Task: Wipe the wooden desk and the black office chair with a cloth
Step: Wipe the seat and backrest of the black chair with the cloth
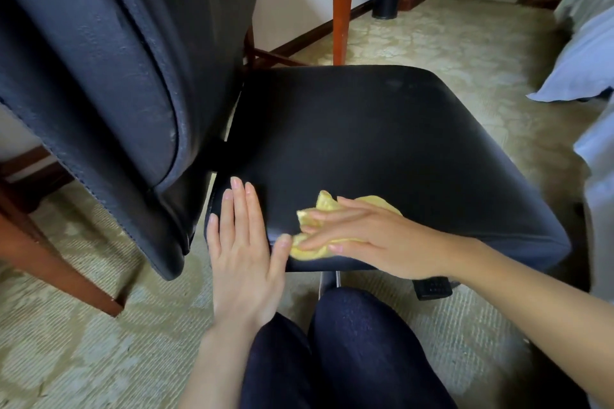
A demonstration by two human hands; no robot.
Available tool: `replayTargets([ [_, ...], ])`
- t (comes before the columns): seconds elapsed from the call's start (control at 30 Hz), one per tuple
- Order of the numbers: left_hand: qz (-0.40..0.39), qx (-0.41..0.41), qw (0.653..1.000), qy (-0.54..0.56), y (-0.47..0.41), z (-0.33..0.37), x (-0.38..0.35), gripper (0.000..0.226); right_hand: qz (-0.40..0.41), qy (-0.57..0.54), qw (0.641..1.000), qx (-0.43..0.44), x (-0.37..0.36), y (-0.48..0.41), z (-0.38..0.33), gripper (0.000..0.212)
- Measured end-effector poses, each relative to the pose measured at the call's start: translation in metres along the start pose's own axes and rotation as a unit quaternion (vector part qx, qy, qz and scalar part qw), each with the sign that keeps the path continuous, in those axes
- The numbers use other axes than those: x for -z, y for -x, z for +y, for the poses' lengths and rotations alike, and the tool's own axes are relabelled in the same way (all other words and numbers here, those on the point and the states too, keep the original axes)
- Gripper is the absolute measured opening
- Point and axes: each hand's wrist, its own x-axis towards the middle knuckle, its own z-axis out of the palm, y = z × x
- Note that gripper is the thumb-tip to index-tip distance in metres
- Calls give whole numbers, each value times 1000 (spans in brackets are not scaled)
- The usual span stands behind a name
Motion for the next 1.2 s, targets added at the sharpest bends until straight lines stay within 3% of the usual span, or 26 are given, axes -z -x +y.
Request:
replayTargets([
  [0.13,-12,8,1000,-2,-10,-13,4,70,55,-182,980,-66,17,27,-5,35],
  [0.23,-24,14,1000,-14,-19,-23,8,74,151,-191,966,-88,45,41,-3,30],
  [0.37,-41,77,996,-20,-31,-26,15,79,305,-80,941,-123,90,59,9,27],
  [0.43,-31,75,997,-18,-32,-17,14,78,406,44,899,-157,114,65,22,28],
  [0.5,-39,56,998,6,-33,-1,10,76,440,160,857,-215,129,62,35,32],
  [0.6,-66,50,997,6,-37,15,-1,80,376,320,794,-355,124,43,53,39],
  [0.67,-61,56,996,-18,-41,14,-5,82,319,364,784,-389,103,26,58,36],
  [0.8,-63,53,996,-17,-45,4,-7,77,243,309,839,-376,60,16,62,34],
  [0.87,-62,45,997,-19,-46,0,-7,77,243,143,888,-364,59,22,60,46],
  [0.93,-61,39,997,-20,-46,-2,-7,79,257,22,906,-335,64,29,65,54],
  [1.03,-55,36,998,-22,-47,-4,-7,78,219,76,902,-365,65,31,79,60],
  [1.13,-48,28,998,-24,-47,-4,-8,78,144,132,896,-398,55,18,85,55],
  [1.2,-44,23,998,-25,-46,-4,-9,78,139,158,885,-416,49,6,88,52],
])
